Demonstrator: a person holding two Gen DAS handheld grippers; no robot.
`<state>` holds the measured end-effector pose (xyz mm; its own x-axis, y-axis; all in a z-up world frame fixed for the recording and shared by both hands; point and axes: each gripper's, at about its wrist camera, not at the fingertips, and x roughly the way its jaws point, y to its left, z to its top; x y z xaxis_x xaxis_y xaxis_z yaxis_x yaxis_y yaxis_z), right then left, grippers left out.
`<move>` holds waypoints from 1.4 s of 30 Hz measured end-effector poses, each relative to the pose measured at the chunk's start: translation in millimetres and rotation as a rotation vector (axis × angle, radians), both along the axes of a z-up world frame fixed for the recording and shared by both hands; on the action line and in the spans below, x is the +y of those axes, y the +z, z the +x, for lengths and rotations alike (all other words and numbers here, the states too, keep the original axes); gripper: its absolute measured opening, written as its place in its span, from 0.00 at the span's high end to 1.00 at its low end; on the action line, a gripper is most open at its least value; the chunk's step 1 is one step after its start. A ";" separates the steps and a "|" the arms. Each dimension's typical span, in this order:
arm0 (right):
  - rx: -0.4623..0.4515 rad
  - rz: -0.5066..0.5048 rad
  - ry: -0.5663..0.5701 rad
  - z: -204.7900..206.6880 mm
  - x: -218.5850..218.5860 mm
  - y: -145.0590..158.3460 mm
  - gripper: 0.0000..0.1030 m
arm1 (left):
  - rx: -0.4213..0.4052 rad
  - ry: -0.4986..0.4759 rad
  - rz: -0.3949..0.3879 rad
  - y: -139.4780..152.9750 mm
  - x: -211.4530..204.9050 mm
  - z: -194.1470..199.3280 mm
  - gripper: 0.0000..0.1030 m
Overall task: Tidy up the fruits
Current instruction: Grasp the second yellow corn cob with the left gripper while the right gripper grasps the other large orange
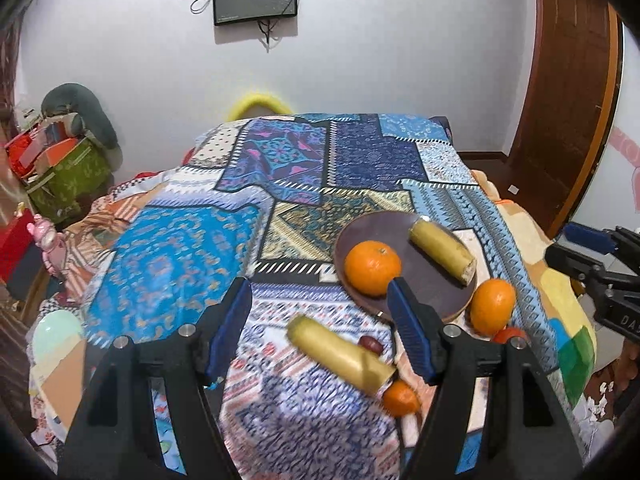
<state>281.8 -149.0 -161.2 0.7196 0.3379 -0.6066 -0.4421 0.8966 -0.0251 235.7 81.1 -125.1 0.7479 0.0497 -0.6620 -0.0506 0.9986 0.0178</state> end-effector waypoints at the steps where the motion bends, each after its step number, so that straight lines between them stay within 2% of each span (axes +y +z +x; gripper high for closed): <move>1: -0.003 -0.002 -0.004 -3.1 -0.9 -0.4 0.49 | 0.003 0.006 0.005 0.0 2.1 -4.9 0.30; 6: 0.007 -0.009 -0.018 -14.6 -5.1 -7.0 0.47 | 0.037 0.038 0.006 -9.5 20.9 -24.2 0.29; 13: 0.049 -0.023 -0.048 -17.5 -10.2 -29.6 0.40 | 0.128 0.067 -0.057 -40.4 39.3 -25.5 0.29; 26: 0.162 -0.057 -0.061 7.6 -12.1 -75.8 0.39 | 0.275 -0.005 -0.145 -98.4 5.3 14.6 0.29; 30: 0.187 -0.066 -0.056 16.7 -9.9 -86.9 0.39 | 0.279 -0.027 -0.141 -106.5 -7.6 22.9 0.22; 35: 0.210 -0.079 -0.054 28.4 -6.1 -97.9 0.39 | 0.296 -0.017 -0.161 -115.7 -12.7 36.5 0.21; 38: 0.208 -0.077 -0.059 33.1 -5.5 -100.5 0.32 | 0.306 -0.011 -0.171 -122.1 -13.7 42.0 0.21; 42: 0.206 -0.086 -0.070 40.8 -3.0 -103.5 0.28 | 0.295 -0.007 -0.166 -125.6 -13.8 42.7 0.20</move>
